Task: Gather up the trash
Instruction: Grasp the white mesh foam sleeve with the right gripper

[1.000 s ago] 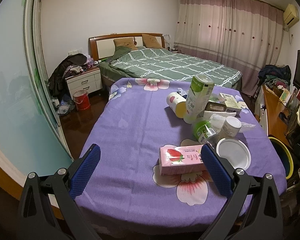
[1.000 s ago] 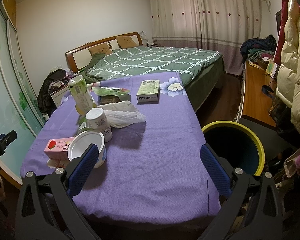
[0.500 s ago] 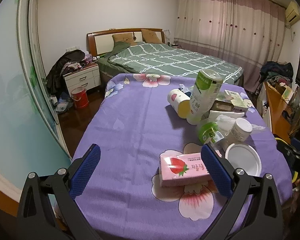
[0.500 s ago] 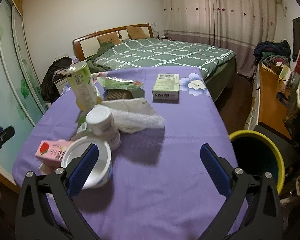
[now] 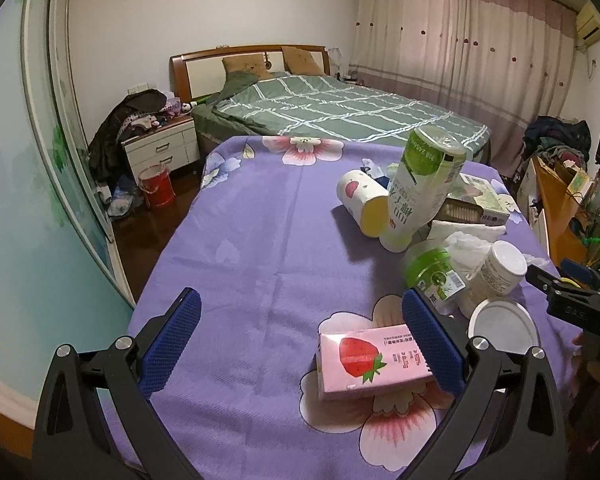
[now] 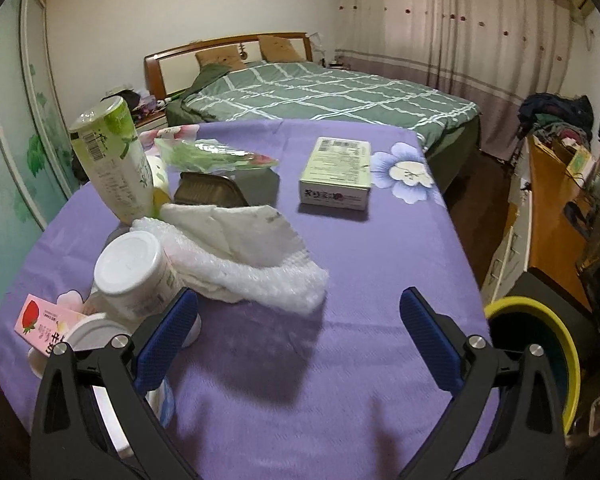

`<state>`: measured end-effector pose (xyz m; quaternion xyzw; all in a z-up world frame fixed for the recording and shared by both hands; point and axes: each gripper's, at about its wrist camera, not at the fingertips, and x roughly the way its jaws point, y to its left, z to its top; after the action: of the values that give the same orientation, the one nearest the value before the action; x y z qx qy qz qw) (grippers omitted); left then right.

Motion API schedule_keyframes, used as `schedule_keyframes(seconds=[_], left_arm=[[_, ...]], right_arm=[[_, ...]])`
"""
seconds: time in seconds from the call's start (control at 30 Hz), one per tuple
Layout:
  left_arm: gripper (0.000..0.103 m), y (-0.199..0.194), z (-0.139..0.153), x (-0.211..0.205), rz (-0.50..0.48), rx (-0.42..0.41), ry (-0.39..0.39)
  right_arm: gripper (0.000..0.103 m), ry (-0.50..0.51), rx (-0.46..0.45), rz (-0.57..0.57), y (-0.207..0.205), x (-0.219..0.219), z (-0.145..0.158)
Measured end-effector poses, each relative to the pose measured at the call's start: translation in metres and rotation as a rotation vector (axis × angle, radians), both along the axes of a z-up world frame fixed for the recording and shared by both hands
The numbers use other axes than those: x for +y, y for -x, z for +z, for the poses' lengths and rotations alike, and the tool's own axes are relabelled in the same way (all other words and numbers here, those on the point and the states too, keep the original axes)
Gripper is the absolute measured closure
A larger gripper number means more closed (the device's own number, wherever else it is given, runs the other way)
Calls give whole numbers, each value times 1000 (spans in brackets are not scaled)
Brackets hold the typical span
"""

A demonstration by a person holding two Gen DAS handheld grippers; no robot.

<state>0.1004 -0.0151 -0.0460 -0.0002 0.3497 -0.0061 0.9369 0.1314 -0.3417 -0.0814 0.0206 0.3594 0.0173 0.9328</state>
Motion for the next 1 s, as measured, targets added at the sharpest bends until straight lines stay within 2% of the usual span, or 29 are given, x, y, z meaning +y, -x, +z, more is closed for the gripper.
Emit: schedule_keyframes(seconds=[0.03,0.13,0.3,0.33,0.4,0.47,1.0], left_arm=[[4,0,-1,-1,0,1,0],[4,-4,-4,-2,1,11,-1],[4,-9,-6,0,7,20,0],[4,-9,-6,1,8,21,0],[4,-10,-7,0,8,22,1],[4,-10,-7,-1,5,23,3],[4,3,-2,-8,-17,5,2]], right_arm=[[9,-2,1,10,-3,2,-1],[24,-6,12,39,-14,7,-5],[63,-48,48,59,-18,3,-11],[67,-51,47,59,-17,3,-11],[89,-64,44,61,-14,0,-10],[96,-76,40,66,-10,-2,-8],[100,-116,-105,78,60,-18,47]])
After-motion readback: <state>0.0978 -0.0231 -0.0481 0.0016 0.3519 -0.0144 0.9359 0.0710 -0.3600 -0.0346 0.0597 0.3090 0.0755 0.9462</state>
